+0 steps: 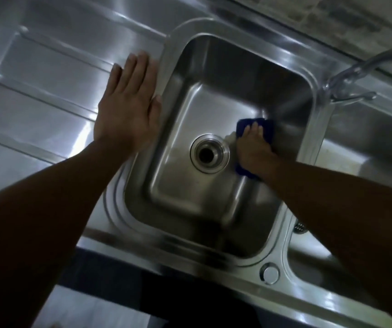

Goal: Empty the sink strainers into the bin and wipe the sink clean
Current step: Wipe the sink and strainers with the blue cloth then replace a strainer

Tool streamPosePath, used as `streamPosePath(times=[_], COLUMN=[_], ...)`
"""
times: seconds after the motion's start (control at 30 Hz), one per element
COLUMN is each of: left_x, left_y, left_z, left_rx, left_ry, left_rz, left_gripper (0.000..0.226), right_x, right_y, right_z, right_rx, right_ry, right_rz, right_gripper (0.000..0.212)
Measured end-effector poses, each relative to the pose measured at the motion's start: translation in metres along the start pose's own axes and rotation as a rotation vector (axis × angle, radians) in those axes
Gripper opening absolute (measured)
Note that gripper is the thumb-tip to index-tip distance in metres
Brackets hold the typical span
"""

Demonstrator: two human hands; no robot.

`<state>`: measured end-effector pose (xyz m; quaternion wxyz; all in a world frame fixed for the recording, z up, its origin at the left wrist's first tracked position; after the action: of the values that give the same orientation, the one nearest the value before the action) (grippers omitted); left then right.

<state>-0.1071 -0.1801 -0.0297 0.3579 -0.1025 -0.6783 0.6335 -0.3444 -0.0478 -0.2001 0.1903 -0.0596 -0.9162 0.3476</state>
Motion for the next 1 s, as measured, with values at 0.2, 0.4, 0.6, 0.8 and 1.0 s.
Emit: streamPosePath(times=[0.2, 0.4, 0.6, 0.8, 1.0], left_x=[0.001, 0.001, 0.002, 0.003, 0.037], left_y=[0.001, 0.002, 0.001, 0.0, -0.004], left_z=[0.0, 0.0, 0.0, 0.006, -0.038], left_rx=[-0.005, 0.032, 0.062, -0.06, -0.137], left_ry=[-0.004, 0.015, 0.017, -0.026, -0.247], left_rz=[0.028, 0.033, 0.055, -0.003, 0.004], left_gripper=[0.062, 0.062, 0.06, 0.062, 0.067], right_x=[-0.077, -0.098, -0.096, -0.048, -0.005], right_y=[0.031, 0.035, 0.027, 0.019, -0.014], right_z=[-0.104, -0.125, -0.13, -0.157, -0.214], right_rx=[0.038, -0.063, -0.123, -0.143, -0.057], right_ry=[-0.222, -0.306, -0.419, -0.468, -0.53], right_rz=[0.02, 0.241, 0.44, 0.573, 0.714], right_gripper=[0.033, 0.031, 0.035, 0.026, 0.026])
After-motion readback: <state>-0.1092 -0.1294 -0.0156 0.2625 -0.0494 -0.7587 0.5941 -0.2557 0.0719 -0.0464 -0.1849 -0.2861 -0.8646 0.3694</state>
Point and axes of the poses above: each hand's wrist, its own z-axis towards the middle knuckle, its own y-axis out of the palm, x = y × z, the point moved 10 cm from there along z, towards the middle knuckle, and after that the axes turned 9 degrees about -z, right-handed, at the moved point
